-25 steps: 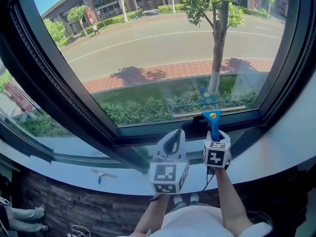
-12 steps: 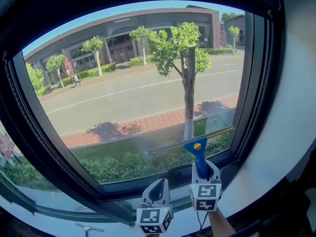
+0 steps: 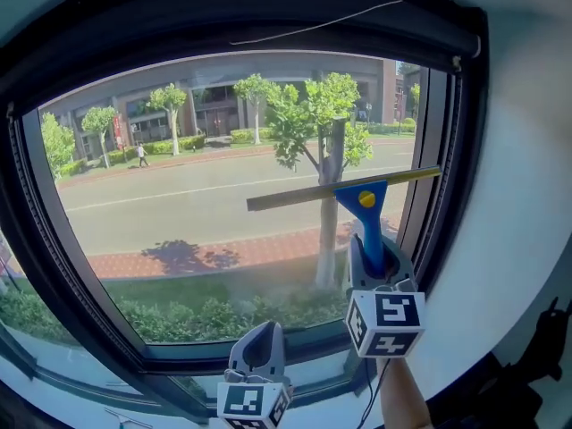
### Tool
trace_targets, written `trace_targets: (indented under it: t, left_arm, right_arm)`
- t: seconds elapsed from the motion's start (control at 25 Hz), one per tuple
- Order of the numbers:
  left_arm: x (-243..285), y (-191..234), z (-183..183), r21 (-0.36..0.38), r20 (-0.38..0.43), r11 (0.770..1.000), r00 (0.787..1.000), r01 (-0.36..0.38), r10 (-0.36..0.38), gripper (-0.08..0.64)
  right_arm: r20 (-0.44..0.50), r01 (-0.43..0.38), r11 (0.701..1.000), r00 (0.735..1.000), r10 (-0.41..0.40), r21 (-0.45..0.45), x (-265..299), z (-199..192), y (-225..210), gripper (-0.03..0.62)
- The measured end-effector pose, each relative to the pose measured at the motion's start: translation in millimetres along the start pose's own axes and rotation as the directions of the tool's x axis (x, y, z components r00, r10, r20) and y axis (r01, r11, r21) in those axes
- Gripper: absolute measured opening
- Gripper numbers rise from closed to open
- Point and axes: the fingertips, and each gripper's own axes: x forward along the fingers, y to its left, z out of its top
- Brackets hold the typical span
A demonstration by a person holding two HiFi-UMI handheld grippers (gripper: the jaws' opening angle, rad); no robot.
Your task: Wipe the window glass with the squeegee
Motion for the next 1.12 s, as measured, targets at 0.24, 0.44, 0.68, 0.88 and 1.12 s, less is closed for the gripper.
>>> trace_targets:
  t: [0.24,0.44,0.68,0.88,1.12]
  left_arm:
    - [28.0,-58.8,54.5,0.053,0.142,0.997,0.988,0.048,-0.055,-0.006]
    - [34.9,-90.2,71.8,0.07,0.195,0.997,0.98,0.031,-0.044,-0.005]
    - [33.2,-95.0,73.4,0.081,0.184,0.997,0.983,-0.005,-0.01,-0.006]
    - [38.5,-87.2,86.1,0.105,0.213,0.994,0.977,-0.032,0.009,-0.006]
    - [44.0,-80.7,85.2,0.121,0.205,0.992,0.979,-0.046,0.02,-0.005]
  right_arm:
    - [0.109,-0.092,0.996,0.99,0.091,0.003,31.9,76.7,-26.2,0.11]
    - [0.129,-0.151,0.989,0.98,0.149,0.007,65.8,113.5,-35.0,0.11]
    - [0.148,-0.126,0.992,0.981,0.128,-0.022,90.2,135.2,-32.9,0.11]
    - [0.149,-0.093,0.996,0.985,0.091,0.006,104.2,136.0,-34.6,0.11]
    - [0.151,-0.074,0.997,0.986,0.071,0.017,117.5,135.9,-32.9,0.11]
